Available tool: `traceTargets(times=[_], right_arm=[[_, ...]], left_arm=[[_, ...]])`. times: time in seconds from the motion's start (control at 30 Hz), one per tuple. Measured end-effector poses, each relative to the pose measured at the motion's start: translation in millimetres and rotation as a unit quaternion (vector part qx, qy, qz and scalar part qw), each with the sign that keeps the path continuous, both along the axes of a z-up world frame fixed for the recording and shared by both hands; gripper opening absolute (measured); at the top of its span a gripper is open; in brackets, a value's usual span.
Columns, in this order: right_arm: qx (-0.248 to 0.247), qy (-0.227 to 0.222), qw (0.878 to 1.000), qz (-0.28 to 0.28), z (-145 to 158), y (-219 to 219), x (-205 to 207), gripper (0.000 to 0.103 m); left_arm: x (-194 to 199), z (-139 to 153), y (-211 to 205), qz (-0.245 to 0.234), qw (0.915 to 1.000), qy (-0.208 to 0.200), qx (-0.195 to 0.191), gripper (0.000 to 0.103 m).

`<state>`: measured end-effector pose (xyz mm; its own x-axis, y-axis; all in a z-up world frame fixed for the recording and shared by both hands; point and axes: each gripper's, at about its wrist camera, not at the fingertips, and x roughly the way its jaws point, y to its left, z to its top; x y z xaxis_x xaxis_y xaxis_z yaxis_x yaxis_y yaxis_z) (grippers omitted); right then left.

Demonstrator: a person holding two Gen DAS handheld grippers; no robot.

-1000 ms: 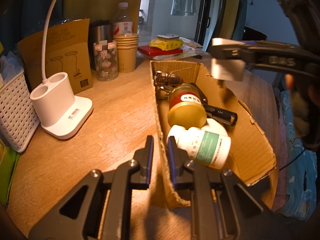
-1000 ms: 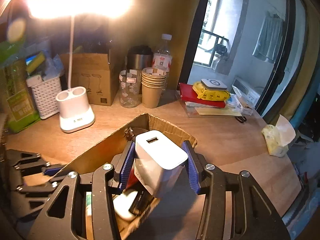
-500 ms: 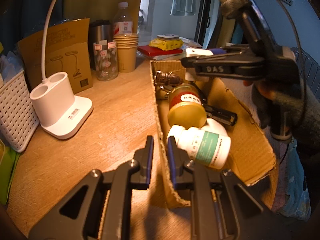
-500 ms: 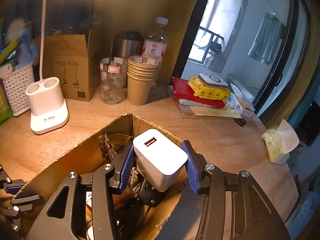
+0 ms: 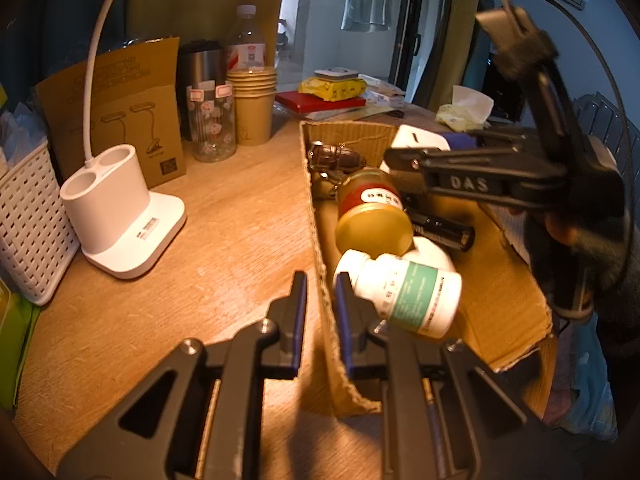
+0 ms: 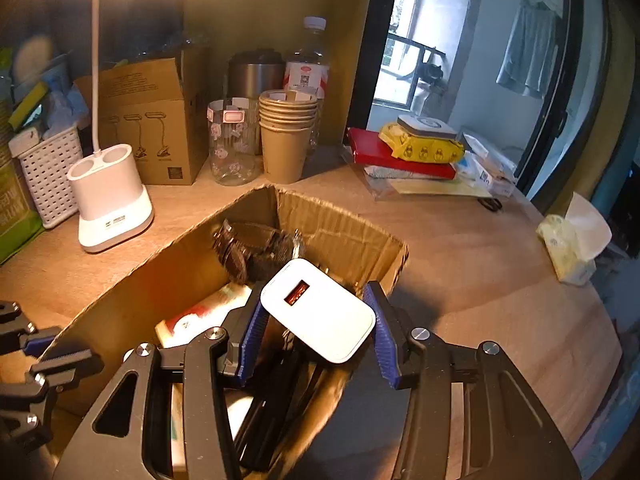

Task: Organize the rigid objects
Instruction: 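Lower the charger into the box and open the right gripper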

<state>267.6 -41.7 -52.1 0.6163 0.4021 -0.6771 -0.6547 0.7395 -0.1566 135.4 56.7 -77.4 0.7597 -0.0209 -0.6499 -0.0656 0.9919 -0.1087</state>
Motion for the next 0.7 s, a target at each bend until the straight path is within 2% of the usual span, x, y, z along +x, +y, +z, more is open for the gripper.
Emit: traceTargets(times=[0.1, 0.5, 0.6, 0.7], right_arm=[[0.02, 0.025, 0.999, -0.002, -3, -7, -8, 0.051], [0.04, 0.025, 0.999, -0.008, -5, -9, -33, 0.051], [0.044, 0.013, 0.999, -0.011, -2, -11, -46, 0.051], [0.054, 0.008, 0.998, -0.012, 4, -14, -60, 0.058]], left_arm=[[0, 0, -1, -0.001, 1.0, -0.001, 0.001, 0.016], [0, -1, -2, 0.0, 1.0, -0.001, 0.002, 0.016], [0, -1, -2, 0.0, 1.0, -0.001, 0.003, 0.016], [0, -1, -2, 0.0, 1.0, -0.001, 0.003, 0.016]])
